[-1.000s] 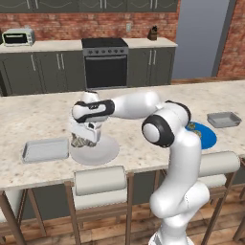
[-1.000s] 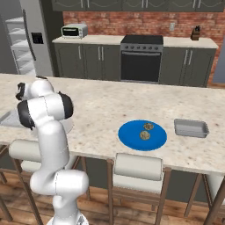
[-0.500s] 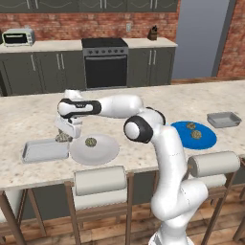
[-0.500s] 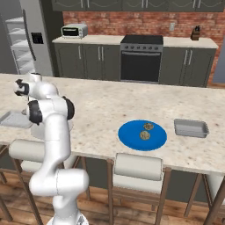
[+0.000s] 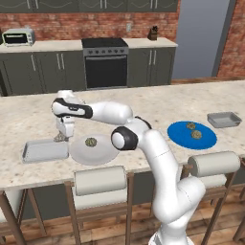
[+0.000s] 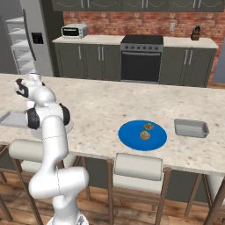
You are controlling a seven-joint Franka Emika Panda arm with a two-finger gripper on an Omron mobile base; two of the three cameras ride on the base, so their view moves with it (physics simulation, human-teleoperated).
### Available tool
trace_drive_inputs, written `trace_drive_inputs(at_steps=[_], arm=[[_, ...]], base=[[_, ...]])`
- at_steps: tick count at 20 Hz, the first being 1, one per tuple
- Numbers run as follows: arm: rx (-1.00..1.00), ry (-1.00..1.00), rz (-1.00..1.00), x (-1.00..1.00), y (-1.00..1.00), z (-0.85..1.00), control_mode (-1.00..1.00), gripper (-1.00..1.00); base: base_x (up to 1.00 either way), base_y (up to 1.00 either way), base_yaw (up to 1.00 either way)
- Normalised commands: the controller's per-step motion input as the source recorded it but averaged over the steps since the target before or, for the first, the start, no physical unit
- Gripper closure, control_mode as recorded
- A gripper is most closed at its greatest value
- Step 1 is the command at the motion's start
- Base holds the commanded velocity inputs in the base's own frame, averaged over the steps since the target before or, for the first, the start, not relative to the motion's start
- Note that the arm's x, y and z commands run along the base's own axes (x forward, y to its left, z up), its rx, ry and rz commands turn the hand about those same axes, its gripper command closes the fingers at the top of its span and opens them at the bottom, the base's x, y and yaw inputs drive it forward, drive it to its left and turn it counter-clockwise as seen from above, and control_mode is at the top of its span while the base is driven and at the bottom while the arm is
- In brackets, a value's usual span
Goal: Place two dumplings into each of the tupperware containers and then place the containers in the fridge.
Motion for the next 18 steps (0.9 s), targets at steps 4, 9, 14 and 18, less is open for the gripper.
trace_drive_inputs(at_steps=[4,9,14,18], arm=[[0.0,0.01,-0.18,-0.2,-0.39,-0.49,-1.0,1.0],[-0.04,0.0,-0.2,-0.19,0.48,-0.5,-1.0,1.0],[0.0,-0.02,-0.23,-0.08,0.58,0.12,-1.0,-1.0],[0.02,-0.01,-0.26,-0.05,0.02,0.19,-1.0,-1.0]], base=[[0.0,0.0,0.0],[0.0,0.0,0.0],[0.0,0.0,0.0],[0.0,0.0,0.0]])
